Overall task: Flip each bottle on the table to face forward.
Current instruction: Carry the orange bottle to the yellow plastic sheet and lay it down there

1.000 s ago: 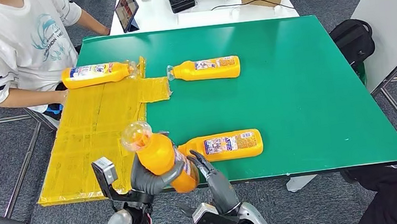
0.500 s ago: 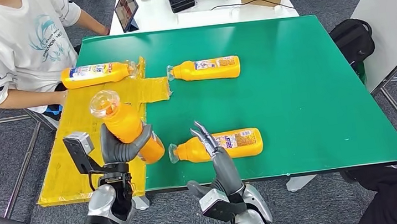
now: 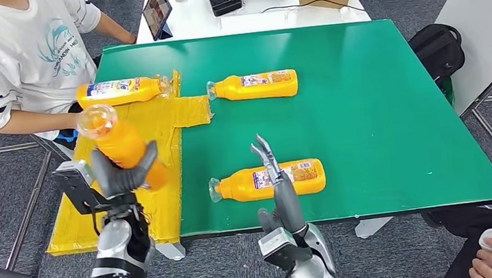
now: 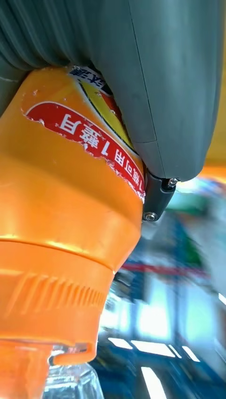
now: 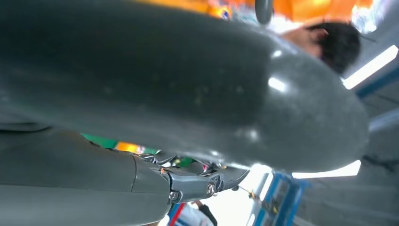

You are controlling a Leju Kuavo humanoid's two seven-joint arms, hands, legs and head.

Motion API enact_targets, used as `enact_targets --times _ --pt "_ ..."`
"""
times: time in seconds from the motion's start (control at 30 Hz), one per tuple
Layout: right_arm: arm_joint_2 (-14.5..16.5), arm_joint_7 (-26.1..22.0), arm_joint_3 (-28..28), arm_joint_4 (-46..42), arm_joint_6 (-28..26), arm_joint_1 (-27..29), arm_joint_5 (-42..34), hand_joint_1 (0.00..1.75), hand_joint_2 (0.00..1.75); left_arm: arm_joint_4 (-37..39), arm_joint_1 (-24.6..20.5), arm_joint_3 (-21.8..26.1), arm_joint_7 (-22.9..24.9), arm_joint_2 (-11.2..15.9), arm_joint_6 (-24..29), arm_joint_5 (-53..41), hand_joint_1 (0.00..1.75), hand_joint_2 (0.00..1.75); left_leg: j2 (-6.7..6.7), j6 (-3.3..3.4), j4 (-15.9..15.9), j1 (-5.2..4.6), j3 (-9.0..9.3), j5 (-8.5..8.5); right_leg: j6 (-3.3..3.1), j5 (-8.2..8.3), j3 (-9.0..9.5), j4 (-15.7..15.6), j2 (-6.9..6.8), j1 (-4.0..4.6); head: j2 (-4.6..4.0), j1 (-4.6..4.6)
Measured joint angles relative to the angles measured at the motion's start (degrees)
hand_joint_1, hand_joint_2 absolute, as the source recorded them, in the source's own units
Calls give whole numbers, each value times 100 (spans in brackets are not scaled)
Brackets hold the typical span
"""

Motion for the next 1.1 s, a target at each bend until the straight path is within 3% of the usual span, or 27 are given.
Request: enact_targets --times 0.1,0.23,0.37,0.47,0.63,0.77,0.9,1.1 --pt "48 -146 -36 -56 -220 -25 -252 0 0 50 -190 60 11 140 878 -1222 175 175 0 0 0 0 0 0 0 0 0 1 0 0 0 0" --pt "114 -172 -78 -224 -544 -34 -523 0 0 306 -435 186 309 270 1601 -3024 175 175 -1 0 0 -1 0 0 0 0 2 1 0 -1 0 1" --pt "171 -174 -101 -340 -651 -41 -694 0 0 721 -722 779 688 311 1842 -6264 175 175 2 0 0 -1 0 0 0 0 1 1 1 -1 0 2" --pt "200 -176 -104 -354 -617 -66 -753 0 0 1072 -865 1071 1143 416 1860 -7648 175 175 9 0 0 -1 1 0 -1 1 -1 1 4 -1 0 0" --pt "222 -176 -102 -351 -568 -116 -786 0 0 1575 -952 1164 1653 637 1866 -8001 175 175 13 -1 0 1 2 0 -1 1 -3 1 4 1 0 0" --pt "231 -176 -102 -342 -462 -146 -813 0 0 2273 -1136 806 2245 956 1868 -8197 175 175 14 -1 0 1 1 0 -1 0 -4 1 5 1 0 1" --pt "252 -176 -104 -322 -407 -156 -821 0 0 2944 -1334 456 2322 1182 1872 -8142 175 175 13 -1 0 0 1 0 -1 1 -4 1 4 0 0 2" --pt "264 -176 -107 -309 -375 -163 -821 0 0 3460 -1489 272 2283 1309 1748 -8041 175 175 12 -1 0 0 1 0 -1 1 -4 1 4 0 0 2"
